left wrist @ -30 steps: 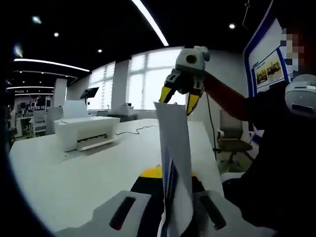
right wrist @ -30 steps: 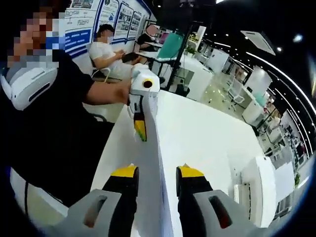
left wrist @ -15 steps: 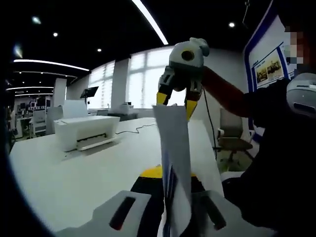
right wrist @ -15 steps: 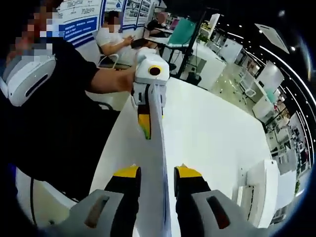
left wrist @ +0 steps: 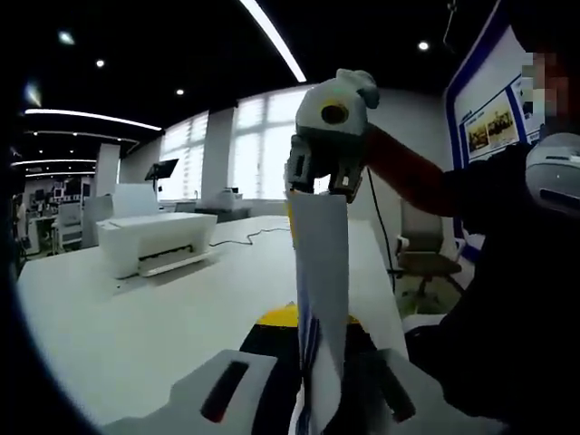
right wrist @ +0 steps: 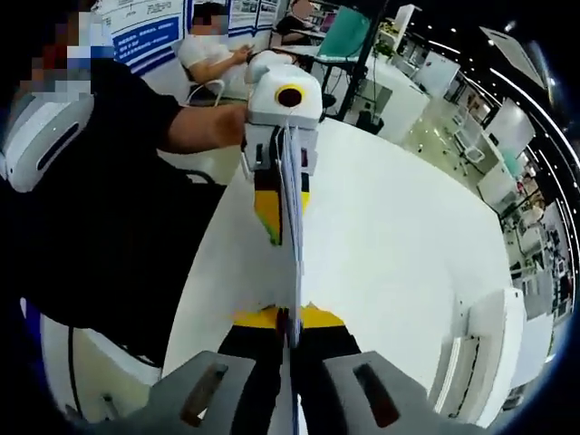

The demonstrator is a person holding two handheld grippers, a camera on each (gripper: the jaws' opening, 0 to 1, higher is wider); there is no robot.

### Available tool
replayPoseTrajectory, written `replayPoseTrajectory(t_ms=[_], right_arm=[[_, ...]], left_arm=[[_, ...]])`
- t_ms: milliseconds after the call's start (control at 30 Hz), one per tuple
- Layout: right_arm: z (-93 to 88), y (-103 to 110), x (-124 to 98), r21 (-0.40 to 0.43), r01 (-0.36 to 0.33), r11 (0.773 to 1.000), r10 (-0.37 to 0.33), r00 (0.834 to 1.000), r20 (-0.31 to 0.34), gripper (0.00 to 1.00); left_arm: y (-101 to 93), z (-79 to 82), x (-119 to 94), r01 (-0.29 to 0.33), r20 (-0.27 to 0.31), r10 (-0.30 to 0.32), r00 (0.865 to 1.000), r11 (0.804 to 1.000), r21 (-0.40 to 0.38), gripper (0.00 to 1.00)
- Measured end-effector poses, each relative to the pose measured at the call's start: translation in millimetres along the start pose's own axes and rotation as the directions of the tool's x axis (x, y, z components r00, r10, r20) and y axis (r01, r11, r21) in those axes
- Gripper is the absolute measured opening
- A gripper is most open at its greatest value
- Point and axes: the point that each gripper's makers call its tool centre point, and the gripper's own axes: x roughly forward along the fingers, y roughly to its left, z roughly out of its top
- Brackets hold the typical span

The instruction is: Organize the stack of printing papers by aligning and flattening the scattered papers on the table

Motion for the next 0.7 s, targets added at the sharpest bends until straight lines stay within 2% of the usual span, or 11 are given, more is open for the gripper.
replayPoseTrajectory(t_ms=[233,400,467,567,700], right_arm=[[0.5,3,-1,-0.007,0.010,1.000,-0.010,1.000,0.005,0.00],[-0.5,9,-4,0.010,0.014,1.000,-0.014,1.000,0.020,0.00],[0.4,9,-9,0.019,0.020,1.000,-0.021,0.999,0.049,0.00],[0.3,10,-19,0.046,0.029,0.999,-0.034,0.995,0.098,0.00],[-2.4,7,-35,0.078,0.054,0.995,-0.068,0.982,0.178,0.00]], left_arm=[[2.6,0.3,-1,-0.013,0.013,0.013,1.000,1.000,-0.010,0.07],[4.6,0.5,0,-0.029,0.017,0.028,0.999,1.000,0.011,0.12],[4.7,0.9,0,-0.028,0.018,0.028,0.999,1.000,0.008,0.18],[6.1,5.0,-4,-0.035,0.035,0.035,0.999,0.999,0.013,0.22],[10.1,11.4,-7,-0.044,0.063,0.043,0.997,0.999,0.007,0.27]])
